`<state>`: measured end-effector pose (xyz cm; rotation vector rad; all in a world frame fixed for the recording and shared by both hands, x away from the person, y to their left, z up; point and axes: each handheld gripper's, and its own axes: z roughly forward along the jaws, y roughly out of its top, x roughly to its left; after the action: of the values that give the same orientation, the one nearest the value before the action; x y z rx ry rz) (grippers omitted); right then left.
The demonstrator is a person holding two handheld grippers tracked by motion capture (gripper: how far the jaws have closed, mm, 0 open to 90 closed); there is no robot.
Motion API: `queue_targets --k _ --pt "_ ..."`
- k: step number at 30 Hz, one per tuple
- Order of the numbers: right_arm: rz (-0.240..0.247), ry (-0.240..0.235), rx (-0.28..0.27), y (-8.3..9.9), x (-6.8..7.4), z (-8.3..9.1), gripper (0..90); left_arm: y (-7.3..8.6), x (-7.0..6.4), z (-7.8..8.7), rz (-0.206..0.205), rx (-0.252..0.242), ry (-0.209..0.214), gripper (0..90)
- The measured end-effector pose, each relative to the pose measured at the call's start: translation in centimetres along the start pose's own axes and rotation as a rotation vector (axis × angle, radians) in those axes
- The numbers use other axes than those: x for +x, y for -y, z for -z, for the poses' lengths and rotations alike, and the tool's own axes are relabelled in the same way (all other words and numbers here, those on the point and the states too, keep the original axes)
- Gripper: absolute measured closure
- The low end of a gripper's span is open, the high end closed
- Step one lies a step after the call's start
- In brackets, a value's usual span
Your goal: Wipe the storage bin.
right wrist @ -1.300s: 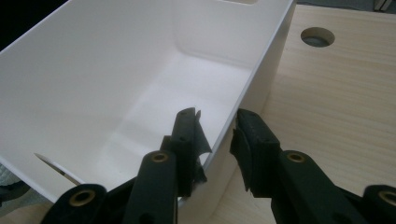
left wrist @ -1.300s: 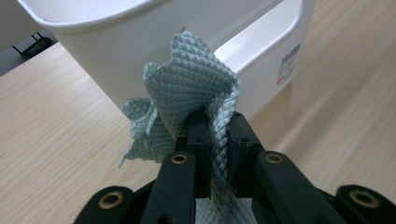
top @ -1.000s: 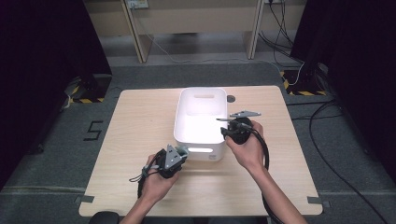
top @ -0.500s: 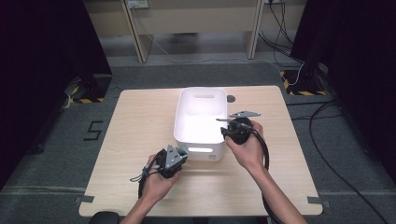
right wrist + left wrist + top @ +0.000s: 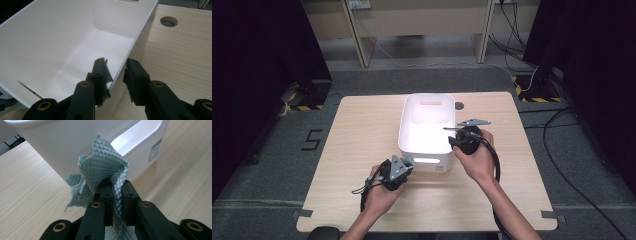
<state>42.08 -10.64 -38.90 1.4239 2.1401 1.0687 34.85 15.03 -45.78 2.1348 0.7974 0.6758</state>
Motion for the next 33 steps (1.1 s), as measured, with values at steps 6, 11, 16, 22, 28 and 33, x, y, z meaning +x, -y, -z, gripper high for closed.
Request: queue_targets --k 6,11,16,22,28,33 --pt "0.000 -0.001 0.001 0.0 0.1 0.0 70.0 0.4 -0.3 -0.6 0.017 0.022 0.015 81.8" --pt "-0.001 -0.004 0.000 0.0 0.1 0.0 69.9 0.7 -0.3 -1.0 0.009 0.032 0.015 81.8" --pt "-0.001 -0.005 -0.001 0.0 0.0 0.0 69.9 1.1 -0.4 -1.5 0.011 0.051 0.024 81.8" --pt "-0.001 -0.004 -0.002 0.0 0.0 0.0 69.8 1.5 -0.5 -2.2 0.009 0.070 0.028 81.8" --pt "-0.005 -0.003 -0.006 0.1 0.1 0.0 69.8 1.8 -0.7 -2.8 0.022 0.069 0.031 81.8" --pt "-0.009 -0.002 -0.008 0.1 0.1 0.0 69.9 1.5 -0.8 -3.0 0.017 0.081 0.028 81.7"
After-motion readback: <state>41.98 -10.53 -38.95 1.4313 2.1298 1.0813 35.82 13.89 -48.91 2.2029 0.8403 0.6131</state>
